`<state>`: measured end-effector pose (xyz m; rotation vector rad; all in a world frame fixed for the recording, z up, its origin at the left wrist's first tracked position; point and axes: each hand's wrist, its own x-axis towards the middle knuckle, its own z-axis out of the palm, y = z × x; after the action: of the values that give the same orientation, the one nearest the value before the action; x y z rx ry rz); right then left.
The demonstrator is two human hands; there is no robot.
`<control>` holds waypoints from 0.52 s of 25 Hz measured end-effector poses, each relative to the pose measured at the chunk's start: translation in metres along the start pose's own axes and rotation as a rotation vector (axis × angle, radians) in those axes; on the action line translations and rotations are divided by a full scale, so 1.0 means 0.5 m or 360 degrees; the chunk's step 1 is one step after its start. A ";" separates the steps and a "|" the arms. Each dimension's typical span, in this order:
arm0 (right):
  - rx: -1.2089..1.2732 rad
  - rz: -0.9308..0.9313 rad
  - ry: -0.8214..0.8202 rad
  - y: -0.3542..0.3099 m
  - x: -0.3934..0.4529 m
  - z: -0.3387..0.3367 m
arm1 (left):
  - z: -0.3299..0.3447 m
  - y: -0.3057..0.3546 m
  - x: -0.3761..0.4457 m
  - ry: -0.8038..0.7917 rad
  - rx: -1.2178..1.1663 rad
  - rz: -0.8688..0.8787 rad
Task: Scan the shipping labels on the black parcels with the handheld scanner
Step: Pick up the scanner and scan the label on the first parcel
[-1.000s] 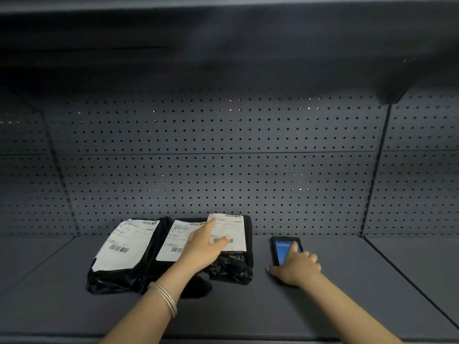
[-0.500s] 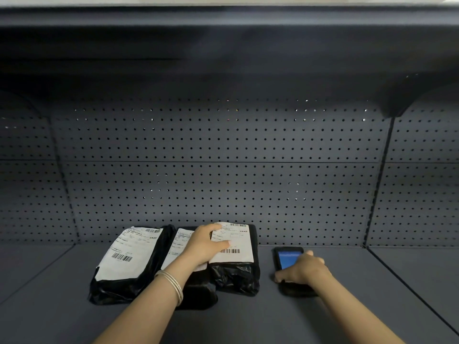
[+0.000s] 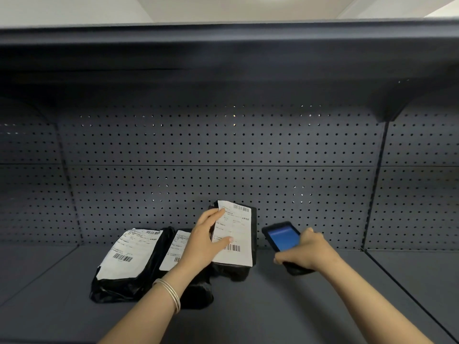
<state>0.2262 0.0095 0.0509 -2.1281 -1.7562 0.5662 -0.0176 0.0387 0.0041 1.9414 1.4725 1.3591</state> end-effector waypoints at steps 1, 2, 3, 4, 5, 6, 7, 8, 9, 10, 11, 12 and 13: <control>0.0052 -0.0058 0.0012 -0.005 -0.015 -0.021 | -0.001 0.002 -0.009 0.0019 0.0027 0.0046; 0.0092 -0.0121 0.0009 -0.010 -0.031 -0.042 | 0.000 0.001 -0.017 0.0027 0.0053 0.0080; 0.0114 -0.0179 -0.0010 -0.016 -0.048 -0.061 | 0.001 0.000 -0.027 0.0030 0.0078 0.0106; 0.0109 -0.0235 -0.0045 -0.021 -0.068 -0.079 | 0.002 -0.003 -0.035 0.0028 0.0098 0.0121; 0.0071 -0.0281 -0.0086 -0.026 -0.087 -0.094 | 0.004 -0.005 -0.042 0.0026 0.0112 0.0126; 0.0008 -0.0317 -0.0125 -0.029 -0.104 -0.106 | 0.006 -0.005 -0.048 0.0024 0.0125 0.0128; -0.0058 -0.0343 -0.0154 -0.032 -0.118 -0.115 | 0.007 -0.004 -0.053 0.0016 0.0142 0.0131; -0.0113 -0.0365 -0.0172 -0.033 -0.128 -0.122 | 0.007 -0.002 -0.058 0.0009 0.0163 0.0137; -0.0147 -0.0387 -0.0186 -0.034 -0.136 -0.127 | 0.008 0.000 -0.062 0.0007 0.0184 0.0140; -0.0167 -0.0408 -0.0198 -0.034 -0.140 -0.131 | 0.008 0.003 -0.065 0.0008 0.0198 0.0140; -0.0179 -0.0427 -0.0208 -0.033 -0.143 -0.133 | 0.008 0.006 -0.068 0.0012 0.0205 0.0137; -0.0189 -0.0439 -0.0215 -0.033 -0.145 -0.134 | 0.008 0.007 -0.071 0.0015 0.0213 0.0135; -0.0193 -0.0445 -0.0219 -0.033 -0.146 -0.134 | 0.008 0.008 -0.074 0.0018 0.0224 0.0137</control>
<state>0.2334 -0.0587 0.1241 -1.9088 -2.1686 0.5525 -0.0120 0.0055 -0.0125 2.1092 1.5441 1.3365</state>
